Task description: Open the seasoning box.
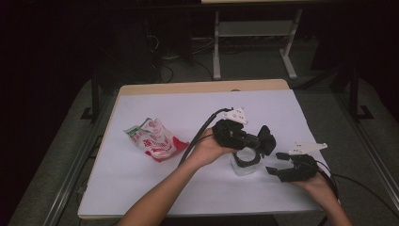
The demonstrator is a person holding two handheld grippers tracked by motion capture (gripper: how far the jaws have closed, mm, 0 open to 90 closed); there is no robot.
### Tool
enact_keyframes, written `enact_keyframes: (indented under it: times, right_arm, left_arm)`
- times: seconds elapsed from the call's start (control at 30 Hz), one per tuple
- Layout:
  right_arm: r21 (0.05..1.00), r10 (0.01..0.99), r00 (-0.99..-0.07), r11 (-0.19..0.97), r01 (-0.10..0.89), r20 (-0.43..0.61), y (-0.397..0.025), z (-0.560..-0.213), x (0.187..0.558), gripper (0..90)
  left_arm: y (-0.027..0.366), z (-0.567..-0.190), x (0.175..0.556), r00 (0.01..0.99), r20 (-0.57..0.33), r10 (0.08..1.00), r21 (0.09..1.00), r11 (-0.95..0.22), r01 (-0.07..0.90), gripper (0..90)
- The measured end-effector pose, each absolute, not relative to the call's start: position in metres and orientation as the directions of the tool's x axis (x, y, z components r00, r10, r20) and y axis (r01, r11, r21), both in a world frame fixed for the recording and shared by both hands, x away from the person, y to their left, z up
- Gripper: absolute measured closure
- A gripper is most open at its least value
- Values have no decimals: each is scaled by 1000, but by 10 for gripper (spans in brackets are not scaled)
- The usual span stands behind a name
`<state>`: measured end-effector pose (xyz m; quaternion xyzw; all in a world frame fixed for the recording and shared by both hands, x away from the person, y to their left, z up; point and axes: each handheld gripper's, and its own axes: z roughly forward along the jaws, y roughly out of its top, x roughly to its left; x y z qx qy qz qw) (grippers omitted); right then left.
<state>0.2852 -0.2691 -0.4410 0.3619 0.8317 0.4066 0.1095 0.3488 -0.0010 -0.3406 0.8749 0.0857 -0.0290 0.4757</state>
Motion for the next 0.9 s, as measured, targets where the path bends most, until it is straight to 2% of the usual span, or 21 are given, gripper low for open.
enact_keyframes:
  times: [0.4, 0.9]
  right_arm:
    - [762, 689, -716, 404, 506, 110, -268, -439, 284, 270]
    - [764, 687, -718, 402, 505, 113, -271, -437, 283, 270]
  left_arm:
    - [39, -345, 331, 970, -178, 165, 826, -511, 238, 649]
    - [88, -364, 314, 945, -208, 252, 812, -494, 311, 620]
